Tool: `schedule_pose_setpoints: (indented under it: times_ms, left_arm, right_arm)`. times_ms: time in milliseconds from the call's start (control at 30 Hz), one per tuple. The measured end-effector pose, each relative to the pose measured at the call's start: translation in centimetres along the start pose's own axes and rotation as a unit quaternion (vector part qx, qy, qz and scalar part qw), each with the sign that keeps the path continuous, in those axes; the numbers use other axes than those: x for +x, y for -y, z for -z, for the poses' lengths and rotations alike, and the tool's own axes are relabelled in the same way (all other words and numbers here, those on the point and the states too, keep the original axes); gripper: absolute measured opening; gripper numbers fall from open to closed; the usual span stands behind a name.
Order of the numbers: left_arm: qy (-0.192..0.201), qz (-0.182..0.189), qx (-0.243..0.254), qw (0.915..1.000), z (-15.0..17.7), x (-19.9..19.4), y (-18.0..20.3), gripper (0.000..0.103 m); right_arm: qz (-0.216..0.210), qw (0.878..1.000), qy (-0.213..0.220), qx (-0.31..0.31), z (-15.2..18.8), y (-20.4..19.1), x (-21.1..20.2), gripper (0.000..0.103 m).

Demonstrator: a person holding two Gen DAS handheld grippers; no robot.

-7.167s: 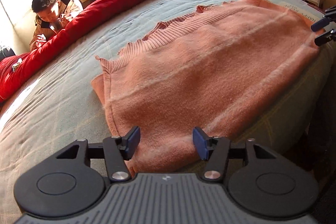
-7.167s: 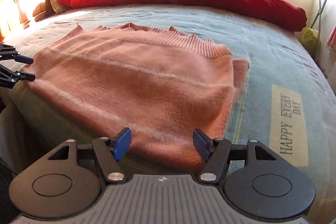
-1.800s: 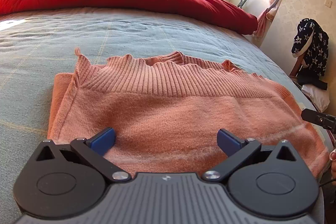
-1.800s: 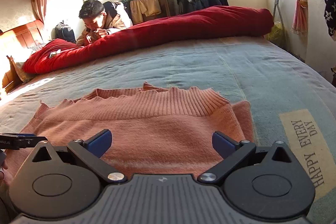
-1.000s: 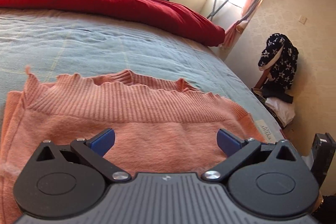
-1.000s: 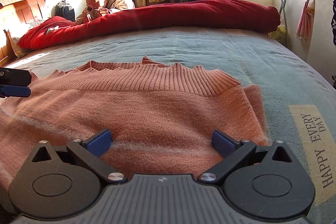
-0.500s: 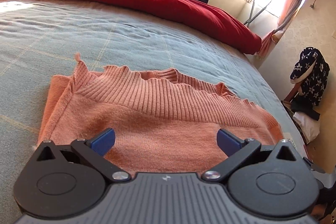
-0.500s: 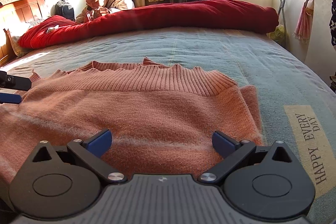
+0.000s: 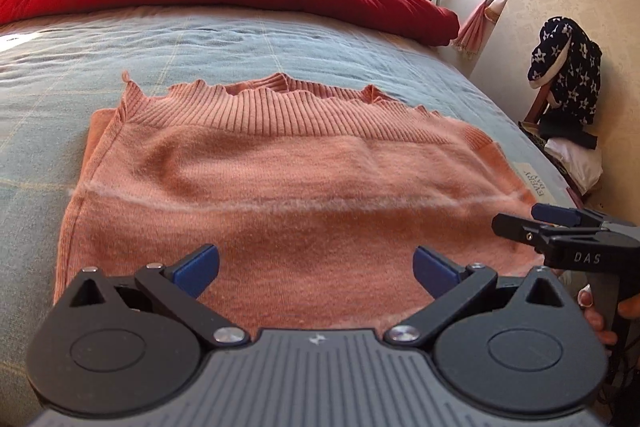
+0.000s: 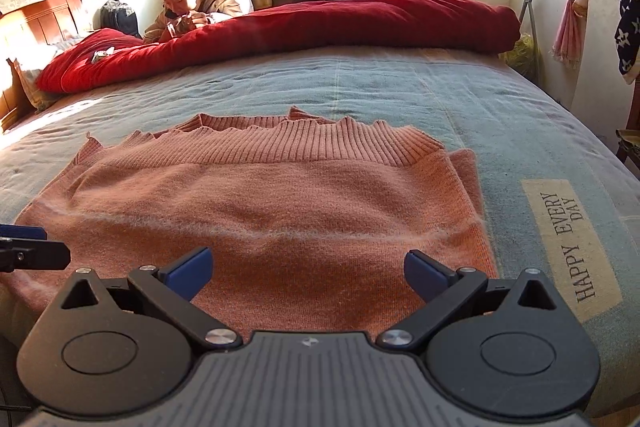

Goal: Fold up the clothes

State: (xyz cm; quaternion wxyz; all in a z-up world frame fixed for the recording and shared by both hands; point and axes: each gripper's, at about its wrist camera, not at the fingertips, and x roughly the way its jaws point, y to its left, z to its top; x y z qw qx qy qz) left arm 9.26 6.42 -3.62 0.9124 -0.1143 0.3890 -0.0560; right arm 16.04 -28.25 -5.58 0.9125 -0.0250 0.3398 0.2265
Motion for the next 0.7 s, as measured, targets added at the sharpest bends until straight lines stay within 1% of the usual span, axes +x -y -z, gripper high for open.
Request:
schedule_pose_setpoints:
  times_ms: [100, 233, 433, 600, 633, 700]
  left_arm:
    - [-0.017, -0.005, -0.006, 0.9998, 1.3, 0.0, -0.2, 0.102]
    - [-0.021, -0.011, 0.004, 0.9997, 2.3, -0.2, 0.0, 0.102]
    - [-0.019, -0.015, 0.003, 0.9997, 2.5, -0.7, 0.1, 0.102]
    - [-0.009, -0.015, 0.004, 0.9998, 2.2, -1.2, 0.3, 0.102]
    - [-0.007, -0.015, 0.004, 0.9999, 2.2, -1.3, 0.4, 0.102]
    - [-0.02, -0.022, -0.003, 0.9995, 2.4, -0.9, 0.0, 0.102]
  right_arm:
    - [0.009, 1.0, -0.021, 0.015, 0.8, 0.4, 0.1, 0.103]
    - [0.016, 0.998, -0.045, 0.034, 1.9, 0.8, 0.4, 0.103]
    - [0.024, 0.998, -0.048, 0.02, 2.7, 0.4, -0.1, 0.103]
    - [-0.001, 0.999, -0.033, 0.023, 3.3, 0.9, -1.7, 0.103]
    - [-0.001, 0.999, -0.034, 0.024, 3.6, 1.1, -1.8, 0.103]
    - [0.001, 0.999, -0.037, 0.025, 4.1, 1.4, -1.9, 0.103]
